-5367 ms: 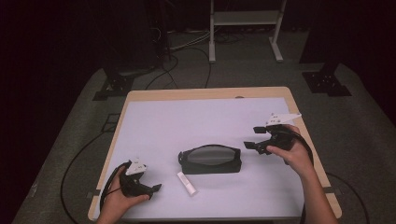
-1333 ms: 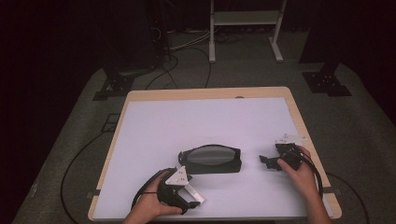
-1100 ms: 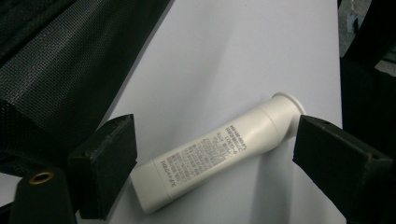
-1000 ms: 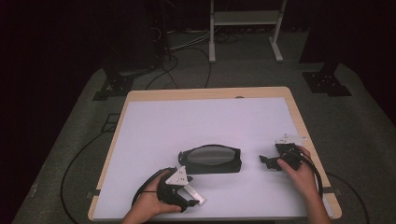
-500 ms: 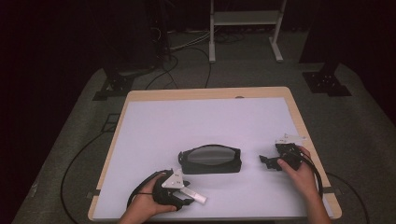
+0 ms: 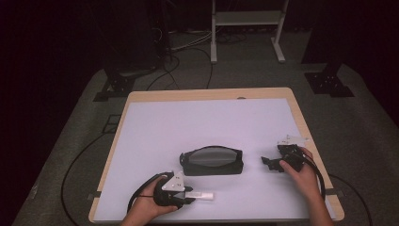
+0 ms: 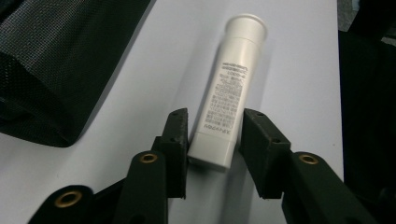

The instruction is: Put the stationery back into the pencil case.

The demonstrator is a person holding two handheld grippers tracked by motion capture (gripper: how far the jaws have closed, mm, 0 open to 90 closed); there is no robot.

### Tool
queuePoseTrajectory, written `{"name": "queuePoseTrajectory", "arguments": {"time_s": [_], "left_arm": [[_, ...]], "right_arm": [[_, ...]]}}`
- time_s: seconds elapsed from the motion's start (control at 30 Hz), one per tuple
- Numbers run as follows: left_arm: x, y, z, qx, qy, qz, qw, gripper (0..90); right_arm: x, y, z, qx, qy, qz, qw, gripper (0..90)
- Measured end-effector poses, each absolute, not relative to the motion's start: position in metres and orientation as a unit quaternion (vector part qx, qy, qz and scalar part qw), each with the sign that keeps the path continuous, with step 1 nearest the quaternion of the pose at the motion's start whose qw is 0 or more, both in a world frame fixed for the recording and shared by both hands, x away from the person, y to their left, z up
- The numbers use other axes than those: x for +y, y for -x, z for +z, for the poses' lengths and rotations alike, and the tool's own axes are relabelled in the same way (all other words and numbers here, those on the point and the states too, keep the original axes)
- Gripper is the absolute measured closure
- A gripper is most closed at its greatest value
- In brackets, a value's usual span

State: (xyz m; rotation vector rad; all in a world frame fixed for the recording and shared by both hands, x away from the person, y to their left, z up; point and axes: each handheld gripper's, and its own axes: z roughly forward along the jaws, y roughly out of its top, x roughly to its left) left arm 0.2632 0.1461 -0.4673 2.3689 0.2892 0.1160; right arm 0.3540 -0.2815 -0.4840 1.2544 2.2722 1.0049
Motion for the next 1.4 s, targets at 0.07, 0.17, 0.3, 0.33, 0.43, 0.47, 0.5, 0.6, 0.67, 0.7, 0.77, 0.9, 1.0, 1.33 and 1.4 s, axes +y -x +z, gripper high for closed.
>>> {"name": "queuePoseTrajectory", "arguments": {"time_s": [0.07,0.17,0.3,0.33,0.43,0.47,0.5,0.6,0.67,0.7,0.77,0.9,1.0,1.33,1.4], "left_arm": [[0.146,-0.263,-0.467,0.109,-0.923,0.046,0.366,66.4],[0.146,-0.263,-0.467,0.113,-0.923,0.045,0.366,70.3],[0.145,-0.262,-0.467,0.117,-0.922,0.046,0.367,70.8],[0.145,-0.262,-0.467,0.117,-0.922,0.046,0.367,70.9],[0.145,-0.262,-0.466,0.113,-0.923,0.049,0.364,71.0],[0.145,-0.261,-0.465,0.114,-0.923,0.049,0.365,71.0],[0.145,-0.261,-0.464,0.115,-0.921,0.049,0.368,71.0],[0.147,-0.261,-0.461,0.116,-0.918,0.049,0.376,71.1],[0.148,-0.26,-0.458,0.118,-0.915,0.049,0.383,71.1],[0.149,-0.261,-0.457,0.118,-0.914,0.048,0.385,71.1],[0.151,-0.261,-0.454,0.119,-0.911,0.048,0.392,71.1],[0.155,-0.26,-0.446,0.123,-0.903,0.045,0.409,71.2],[0.156,-0.261,-0.441,0.123,-0.897,0.042,0.422,71.2],[0.162,-0.263,-0.427,0.125,-0.885,0.031,0.448,71.2],[0.162,-0.264,-0.423,0.125,-0.884,0.031,0.449,71.2]], "right_arm": [[-0.282,-0.354,-0.484,0.803,-0.443,0.355,0.178,10.2],[-0.282,-0.354,-0.484,0.803,-0.443,0.356,0.178,10.2],[-0.282,-0.354,-0.484,0.803,-0.444,0.356,0.178,10.2],[-0.282,-0.354,-0.484,0.803,-0.444,0.356,0.177,10.2],[-0.282,-0.354,-0.484,0.802,-0.444,0.358,0.176,10.2],[-0.282,-0.354,-0.484,0.802,-0.444,0.358,0.176,10.2],[-0.282,-0.354,-0.484,0.802,-0.444,0.358,0.176,10.2],[-0.282,-0.354,-0.484,0.802,-0.445,0.359,0.176,10.2],[-0.282,-0.354,-0.484,0.802,-0.445,0.359,0.176,10.2],[-0.282,-0.354,-0.484,0.802,-0.444,0.359,0.176,10.2],[-0.282,-0.354,-0.484,0.802,-0.444,0.359,0.175,10.2],[-0.282,-0.354,-0.484,0.802,-0.444,0.359,0.176,10.2],[-0.282,-0.354,-0.484,0.802,-0.444,0.359,0.176,10.2],[-0.282,-0.354,-0.484,0.802,-0.444,0.359,0.175,10.2],[-0.282,-0.354,-0.484,0.802,-0.444,0.359,0.176,10.2]]}}
